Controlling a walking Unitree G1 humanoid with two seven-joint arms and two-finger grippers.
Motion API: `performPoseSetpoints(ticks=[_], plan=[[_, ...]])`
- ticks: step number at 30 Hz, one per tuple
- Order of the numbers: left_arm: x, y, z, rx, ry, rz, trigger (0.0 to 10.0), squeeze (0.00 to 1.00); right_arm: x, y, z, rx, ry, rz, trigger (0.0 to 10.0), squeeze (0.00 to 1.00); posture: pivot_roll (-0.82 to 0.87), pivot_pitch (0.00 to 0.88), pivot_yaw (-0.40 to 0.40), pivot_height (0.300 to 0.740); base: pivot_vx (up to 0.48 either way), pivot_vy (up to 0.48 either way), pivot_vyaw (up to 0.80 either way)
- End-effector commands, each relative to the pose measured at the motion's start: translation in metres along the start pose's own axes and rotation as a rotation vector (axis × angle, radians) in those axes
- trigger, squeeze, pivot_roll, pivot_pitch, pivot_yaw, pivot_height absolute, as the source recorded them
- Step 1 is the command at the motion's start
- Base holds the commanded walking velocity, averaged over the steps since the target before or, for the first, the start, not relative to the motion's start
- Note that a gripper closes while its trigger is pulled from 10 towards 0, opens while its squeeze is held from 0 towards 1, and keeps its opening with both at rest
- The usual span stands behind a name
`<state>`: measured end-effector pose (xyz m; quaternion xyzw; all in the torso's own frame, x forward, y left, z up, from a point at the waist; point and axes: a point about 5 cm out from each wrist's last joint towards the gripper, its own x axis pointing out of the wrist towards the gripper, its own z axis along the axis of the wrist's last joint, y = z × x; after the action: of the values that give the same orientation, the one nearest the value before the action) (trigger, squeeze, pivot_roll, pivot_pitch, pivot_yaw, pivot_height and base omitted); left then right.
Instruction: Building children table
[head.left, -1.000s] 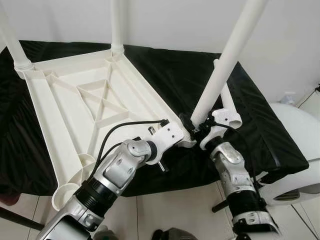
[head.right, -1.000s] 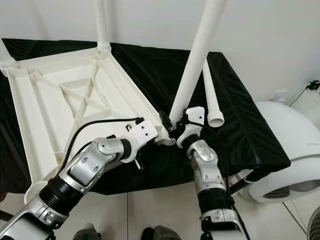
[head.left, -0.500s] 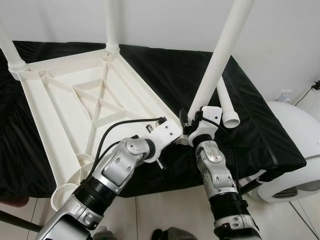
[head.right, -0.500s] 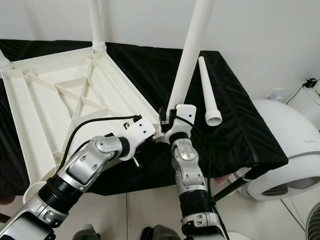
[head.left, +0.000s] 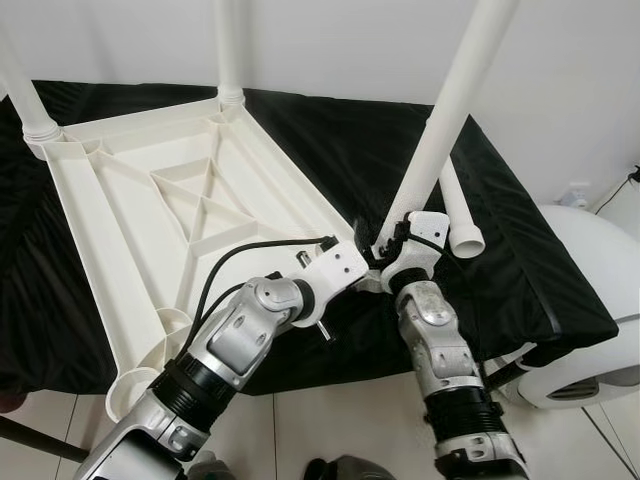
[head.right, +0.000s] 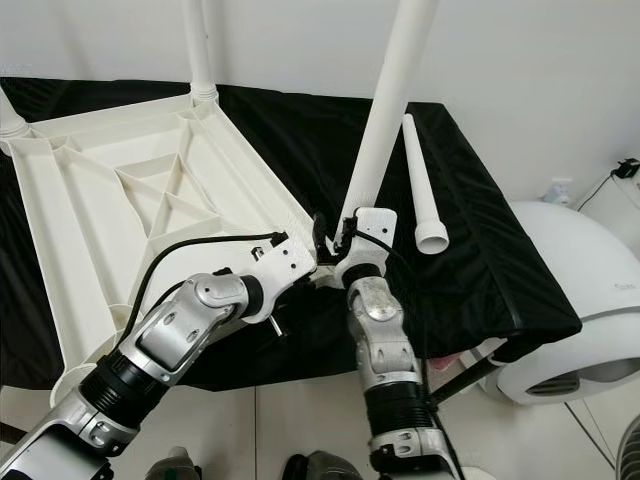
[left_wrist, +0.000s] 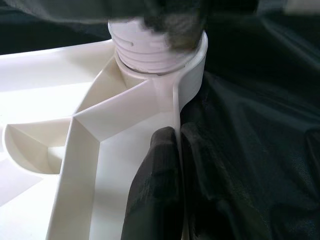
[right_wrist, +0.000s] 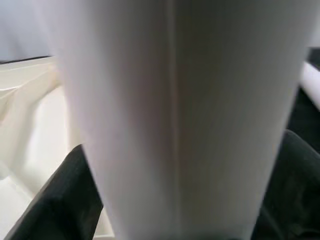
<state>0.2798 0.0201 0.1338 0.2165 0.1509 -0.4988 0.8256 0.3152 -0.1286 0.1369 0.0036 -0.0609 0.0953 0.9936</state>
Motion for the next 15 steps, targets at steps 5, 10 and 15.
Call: performPoseSetpoints(ticks=[5,10,15], plan=[[0.002,-0.009,0.015,0.036,-0.062,-0.056,10.0,0.00,-0.003,-0.016,0.000,0.020,-0.013,0.192,10.0,0.00,0.04,0.003,-0.115,0.740,0.000,0.000,0.00],[0.001,-0.009,0.014,0.034,-0.059,-0.054,10.0,0.00,-0.006,-0.034,0.004,0.000,0.001,0.375,10.0,0.00,0.04,0.005,-0.116,0.740,0.000,0.000,0.00],[0.001,-0.009,0.015,0.033,-0.060,-0.055,10.0,0.00,-0.007,-0.050,0.008,-0.005,0.015,0.518,10.0,0.00,0.04,0.004,-0.110,0.740,0.000,0.000,0.00]])
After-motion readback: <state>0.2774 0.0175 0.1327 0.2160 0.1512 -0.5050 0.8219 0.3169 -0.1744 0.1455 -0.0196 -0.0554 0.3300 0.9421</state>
